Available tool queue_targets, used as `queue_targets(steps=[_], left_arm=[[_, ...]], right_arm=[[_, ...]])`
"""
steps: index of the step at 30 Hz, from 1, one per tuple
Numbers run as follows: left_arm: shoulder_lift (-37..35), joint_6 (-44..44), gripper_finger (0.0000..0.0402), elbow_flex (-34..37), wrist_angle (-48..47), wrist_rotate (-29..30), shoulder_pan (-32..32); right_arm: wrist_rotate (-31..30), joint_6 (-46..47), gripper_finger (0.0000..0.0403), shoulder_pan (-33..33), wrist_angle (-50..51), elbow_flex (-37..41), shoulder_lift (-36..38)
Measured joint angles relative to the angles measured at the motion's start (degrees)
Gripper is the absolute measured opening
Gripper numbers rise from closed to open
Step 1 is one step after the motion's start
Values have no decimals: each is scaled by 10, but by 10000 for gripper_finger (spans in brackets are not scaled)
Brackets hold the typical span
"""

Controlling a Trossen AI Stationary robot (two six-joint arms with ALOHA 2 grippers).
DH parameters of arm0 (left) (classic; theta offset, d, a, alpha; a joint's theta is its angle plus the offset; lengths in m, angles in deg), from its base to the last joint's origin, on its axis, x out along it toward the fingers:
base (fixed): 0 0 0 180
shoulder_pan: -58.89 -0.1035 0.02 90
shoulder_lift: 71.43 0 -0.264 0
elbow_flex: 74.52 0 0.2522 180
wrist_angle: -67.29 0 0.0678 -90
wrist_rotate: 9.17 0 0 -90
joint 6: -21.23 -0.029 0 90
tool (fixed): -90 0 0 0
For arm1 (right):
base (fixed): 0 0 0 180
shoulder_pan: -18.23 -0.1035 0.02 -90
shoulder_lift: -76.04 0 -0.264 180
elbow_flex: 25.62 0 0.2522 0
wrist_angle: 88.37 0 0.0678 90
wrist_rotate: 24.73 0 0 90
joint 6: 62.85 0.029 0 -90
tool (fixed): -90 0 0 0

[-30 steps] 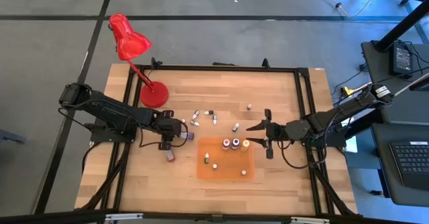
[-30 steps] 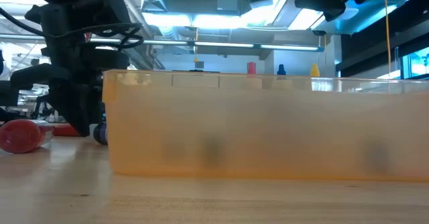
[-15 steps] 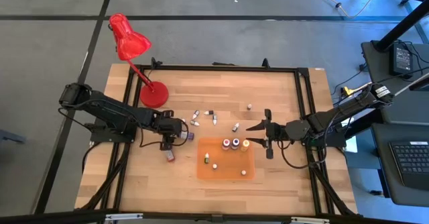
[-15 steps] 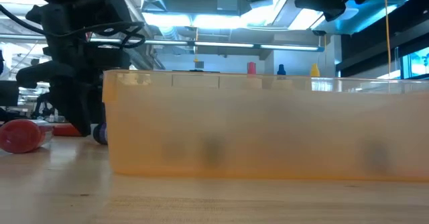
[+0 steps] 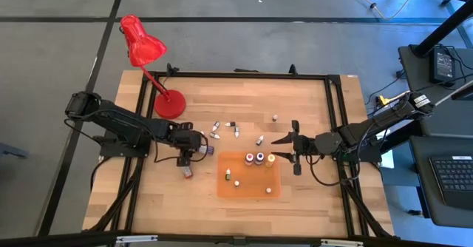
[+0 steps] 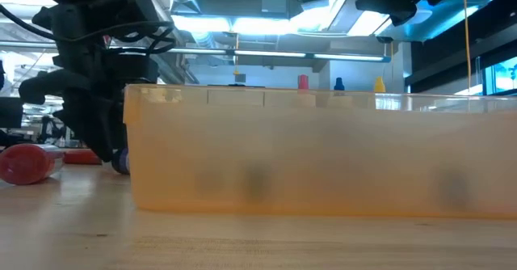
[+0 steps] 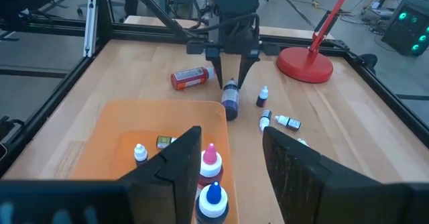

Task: Pick & Place food coloring
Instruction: Put the big purple food coloring bottle into the orange bin

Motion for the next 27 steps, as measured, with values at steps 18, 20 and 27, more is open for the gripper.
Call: queue_targets(steps=[18,20,27], left_arm=[[33,0,118,-4,-6,3,0],[31,0,118,-22,-30,4,0],[30,-25,118,-138,-223,101,27]], right_arm=[[0,0,163,0,14,0,0],[0,0,163,0,14,0,0],[0,31,163,0,16,0,0]])
